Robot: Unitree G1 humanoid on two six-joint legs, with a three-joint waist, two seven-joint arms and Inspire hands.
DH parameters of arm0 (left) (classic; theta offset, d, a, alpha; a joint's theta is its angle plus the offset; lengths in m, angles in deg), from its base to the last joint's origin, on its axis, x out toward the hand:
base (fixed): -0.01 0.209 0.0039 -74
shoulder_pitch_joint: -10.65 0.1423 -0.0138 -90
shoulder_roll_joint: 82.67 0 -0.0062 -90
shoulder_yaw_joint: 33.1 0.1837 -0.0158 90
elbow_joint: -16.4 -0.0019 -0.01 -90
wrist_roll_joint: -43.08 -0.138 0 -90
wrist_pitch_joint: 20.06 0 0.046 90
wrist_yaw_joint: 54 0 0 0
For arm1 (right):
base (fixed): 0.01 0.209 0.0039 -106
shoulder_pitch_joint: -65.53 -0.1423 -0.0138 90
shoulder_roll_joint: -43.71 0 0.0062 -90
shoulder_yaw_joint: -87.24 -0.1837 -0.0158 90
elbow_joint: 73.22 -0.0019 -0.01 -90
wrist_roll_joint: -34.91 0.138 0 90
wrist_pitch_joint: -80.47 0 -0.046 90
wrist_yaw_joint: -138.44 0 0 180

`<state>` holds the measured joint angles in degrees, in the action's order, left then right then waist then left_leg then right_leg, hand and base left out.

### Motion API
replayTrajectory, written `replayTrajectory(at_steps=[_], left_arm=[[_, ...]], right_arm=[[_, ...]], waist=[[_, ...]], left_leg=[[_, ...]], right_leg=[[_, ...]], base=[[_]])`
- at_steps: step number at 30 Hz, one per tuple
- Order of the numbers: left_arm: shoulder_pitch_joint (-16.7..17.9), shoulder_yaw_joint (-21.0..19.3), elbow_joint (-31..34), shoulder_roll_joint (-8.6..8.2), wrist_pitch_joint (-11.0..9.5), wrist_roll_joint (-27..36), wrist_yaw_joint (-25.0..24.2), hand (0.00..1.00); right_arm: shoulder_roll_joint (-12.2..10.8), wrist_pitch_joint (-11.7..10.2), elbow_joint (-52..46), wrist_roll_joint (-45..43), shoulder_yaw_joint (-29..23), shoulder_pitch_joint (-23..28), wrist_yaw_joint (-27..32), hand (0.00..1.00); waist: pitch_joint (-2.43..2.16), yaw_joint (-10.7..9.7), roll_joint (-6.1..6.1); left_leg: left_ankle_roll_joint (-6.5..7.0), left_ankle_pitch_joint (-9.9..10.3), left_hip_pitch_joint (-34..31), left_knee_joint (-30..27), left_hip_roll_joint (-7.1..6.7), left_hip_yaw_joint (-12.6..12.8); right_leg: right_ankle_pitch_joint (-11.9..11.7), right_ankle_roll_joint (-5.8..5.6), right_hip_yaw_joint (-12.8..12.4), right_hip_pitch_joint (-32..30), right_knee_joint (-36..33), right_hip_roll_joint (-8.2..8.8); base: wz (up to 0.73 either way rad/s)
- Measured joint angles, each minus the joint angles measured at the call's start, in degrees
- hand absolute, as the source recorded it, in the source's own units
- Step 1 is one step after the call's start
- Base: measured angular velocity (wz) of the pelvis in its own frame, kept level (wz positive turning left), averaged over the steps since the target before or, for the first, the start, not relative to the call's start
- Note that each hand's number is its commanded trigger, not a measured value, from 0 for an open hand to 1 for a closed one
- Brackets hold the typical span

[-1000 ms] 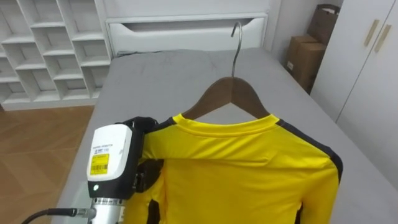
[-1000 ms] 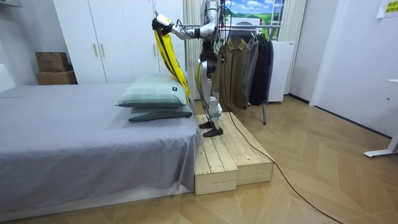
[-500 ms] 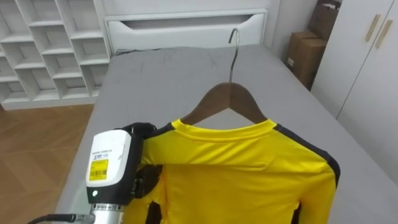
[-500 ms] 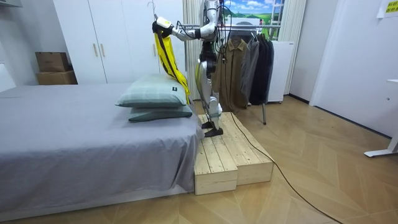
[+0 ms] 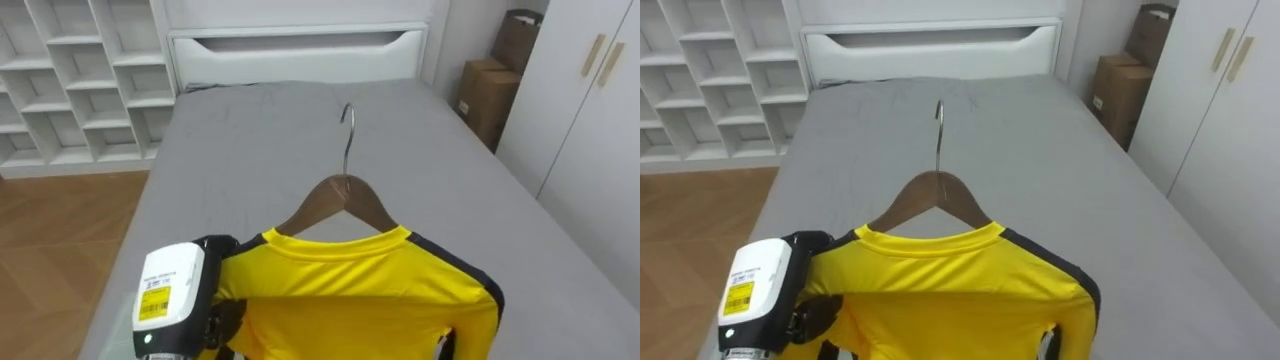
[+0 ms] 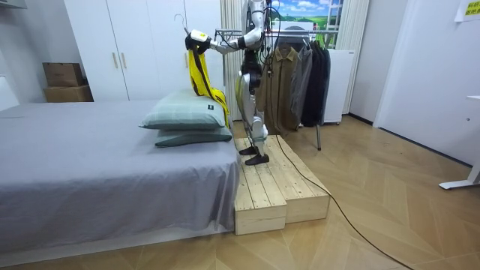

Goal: Hang clothes

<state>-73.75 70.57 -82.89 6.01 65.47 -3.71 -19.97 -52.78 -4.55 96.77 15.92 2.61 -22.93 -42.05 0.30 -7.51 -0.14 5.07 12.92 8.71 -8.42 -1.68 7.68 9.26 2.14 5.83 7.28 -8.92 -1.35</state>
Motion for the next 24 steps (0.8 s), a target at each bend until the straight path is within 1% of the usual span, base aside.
replayTrajectory(at_steps=[3, 5, 9, 11, 12, 14, 15, 17, 19, 22, 24], left_arm=[[0.01, 0.0, -1.81, 0.01, 1.0, 0.01, 0.15, 1.0], [0.02, -0.01, -2.18, 0.09, 1.74, 0.02, 0.51, 1.0], [0.02, 0.01, -2.18, 0.31, 2.04, 0.04, 1.79, 1.0], [0.22, 0.16, -2.18, 0.32, 2.32, 0.08, 1.93, 1.0], [0.27, 0.17, -2.18, 0.32, 2.4, 0.12, 1.93, 1.0], [0.27, 0.15, -2.17, 0.38, 2.48, 0.57, 1.99, 1.0], [0.27, 0.16, -2.17, 0.38, 2.48, 1.08, 1.99, 1.0], [0.26, -0.02, -2.15, 0.41, 2.49, 2.37, 2.14, 1.0], [0.26, -0.04, -2.1, 0.43, 2.48, 2.38, 2.16, 1.0], [0.26, 0.18, -2.09, 0.46, 2.46, 2.84, 2.27, 1.0], [0.26, 0.39, -2.1, 0.49, 2.45, 3.43, 2.44, 1.0]], right_arm=[[0.02, 0.09, -0.18, -0.2, 0.04, 0.02, 3.08, 0.0], [0.11, 0.05, -1.1, -1.37, -0.6, 0.0, 6.57, 0.0], [0.2, 0.04, -5.11, -3.13, -3.13, -0.04, 13.59, 0.0], [0.22, -0.68, -8.09, -4.82, -4.58, -0.18, 19.22, 0.0], [0.24, -0.74, -8.82, -5.17, -4.72, -0.18, 20.53, 0.0], [0.56, -2.13, -10.07, -6.0, -5.06, -0.54, 26.28, 0.0], [0.66, -2.5, -10.27, -6.09, -5.06, -0.55, 27.58, 0.0], [1.05, -3.02, -11.7, -6.42, -5.07, -0.56, 32.02, 0.0], [1.5, -3.39, -12.87, -6.52, -5.07, -0.56, 34.22, 0.0], [2.13, -4.27, -15.28, -7.04, -4.81, -0.44, 37.69, 0.0], [2.24, -4.62, -16.55, -8.59, -4.74, -0.41, 39.63, 0.0]], waist=[[-0.09, 0.01, -0.02], [-0.1, -0.04, -0.02], [-0.16, 0.02, 0.1], [-0.11, -0.05, 0.21], [-0.11, -0.04, 0.21], [-0.08, -0.05, 0.31], [-0.08, -0.04, 0.33], [-0.1, 0.19, 0.4], [-0.1, 0.26, 0.41], [-0.06, 1.27, 0.35], [0.06, 1.52, 0.14]], left_leg=[[0.0, 0.0, 0.08, -0.26, 0.01, 0.06], [0.0, 0.0, -0.14, -0.3, 0.0, 0.1], [0.01, 0.0, -1.15, -0.36, 0.01, 0.36], [0.01, -0.01, -1.22, -0.78, -0.01, 0.46], [0.01, -0.01, -1.22, -0.93, -0.01, 0.46], [0.01, -0.01, -1.24, -1.03, 0.0, 0.49], [0.01, -0.01, -1.25, -1.04, 0.01, 0.49], [0.01, -0.01, -1.31, -1.04, 0.03, 0.5], [0.01, -0.01, -1.3, -1.04, 0.04, 0.51], [0.01, -0.01, -1.15, -1.07, 0.1, 1.05], [0.01, -0.01, -1.17, -1.06, 0.11, 1.05]], right_leg=[[-0.05, 0.0, 0.03, -0.19, -0.01, 0.0], [-0.05, 0.0, 0.27, -0.46, -0.25, 0.02], [-0.04, 0.0, -0.13, -1.47, -0.79, 0.01], [-0.07, -0.04, -0.55, -1.56, -0.75, 0.0], [-0.07, -0.03, -0.56, -1.53, -0.75, 0.0], [-0.06, -0.03, -0.54, -1.52, -0.71, 0.0], [-0.06, -0.03, -0.54, -1.52, -0.7, -0.01], [-0.06, -0.03, -0.59, -1.58, -0.69, -0.03], [-0.06, -0.03, -0.6, -1.57, -0.67, -0.03], [-0.06, -0.03, -0.95, -1.57, -0.68, -0.1], [-0.06, -0.03, -0.87, -1.61, -0.73, -0.08]], base=[[0.0], [0.0], [-0.04], [-0.06], [0.0], [0.0], [0.0], [0.0], [0.0], [-0.09], [0.0]])
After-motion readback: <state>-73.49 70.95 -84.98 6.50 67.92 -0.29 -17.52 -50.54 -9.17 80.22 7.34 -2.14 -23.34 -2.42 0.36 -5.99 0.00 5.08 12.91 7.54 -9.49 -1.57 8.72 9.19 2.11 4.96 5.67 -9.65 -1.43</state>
